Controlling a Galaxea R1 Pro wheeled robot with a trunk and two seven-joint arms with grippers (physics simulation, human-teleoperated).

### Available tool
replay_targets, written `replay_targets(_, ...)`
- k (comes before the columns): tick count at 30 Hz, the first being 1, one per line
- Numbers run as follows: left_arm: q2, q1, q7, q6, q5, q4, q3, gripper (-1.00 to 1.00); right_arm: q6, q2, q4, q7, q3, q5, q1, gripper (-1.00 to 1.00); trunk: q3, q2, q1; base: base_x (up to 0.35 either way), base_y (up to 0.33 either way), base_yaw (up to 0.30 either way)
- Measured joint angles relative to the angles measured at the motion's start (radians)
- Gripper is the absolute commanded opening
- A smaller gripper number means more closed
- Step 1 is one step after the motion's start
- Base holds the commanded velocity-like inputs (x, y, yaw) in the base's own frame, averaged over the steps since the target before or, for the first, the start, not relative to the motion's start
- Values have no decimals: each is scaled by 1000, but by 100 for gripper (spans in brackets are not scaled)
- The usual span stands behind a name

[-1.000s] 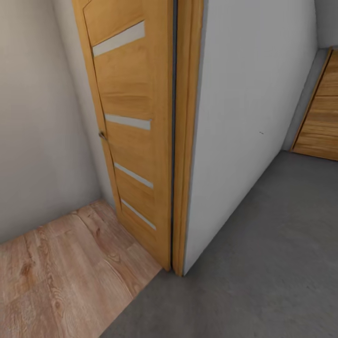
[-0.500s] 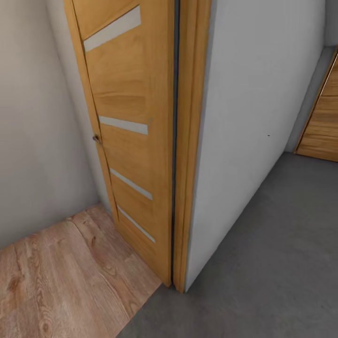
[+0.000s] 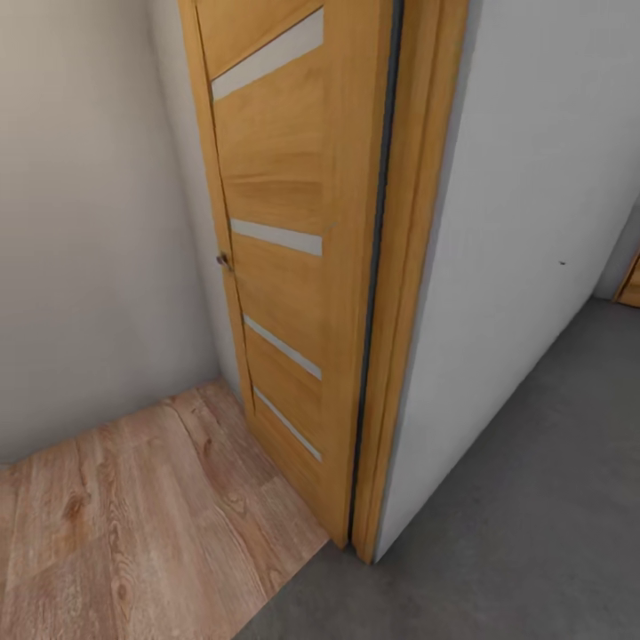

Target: Move the two storage containers from the living room to the garage. In the garage, place one container on the floor and stack the other container on top of it (either order is fine).

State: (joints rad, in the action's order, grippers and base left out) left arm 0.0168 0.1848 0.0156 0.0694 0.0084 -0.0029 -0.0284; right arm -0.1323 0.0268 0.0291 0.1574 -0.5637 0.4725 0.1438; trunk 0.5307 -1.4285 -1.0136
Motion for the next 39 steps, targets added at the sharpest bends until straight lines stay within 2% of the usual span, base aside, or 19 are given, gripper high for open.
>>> replay_targets(6, 0, 0, 0, 1, 0, 0, -1, 100, 0, -1, 0, 0, 0, 0, 0, 100, 0, 0, 0, 0, 0, 207)
replay_targets(20, 1, 0, 1, 2, 0, 0, -1, 100, -2, 0, -1, -2, -3, -8, -1, 100, 0, 0, 0, 0, 0, 10)
replay_targets(26, 1, -1, 1, 3, 0, 0, -1, 100, -2, -6, -1, -2, -3, -30, -1, 100, 0, 0, 0, 12, -1, 0)
replay_targets(39, 1, -4, 0, -1, 0, -1, -1, 100, -1, -5, -1, -1, -3, -31, -1, 100, 0, 0, 0, 216, -137, 0)
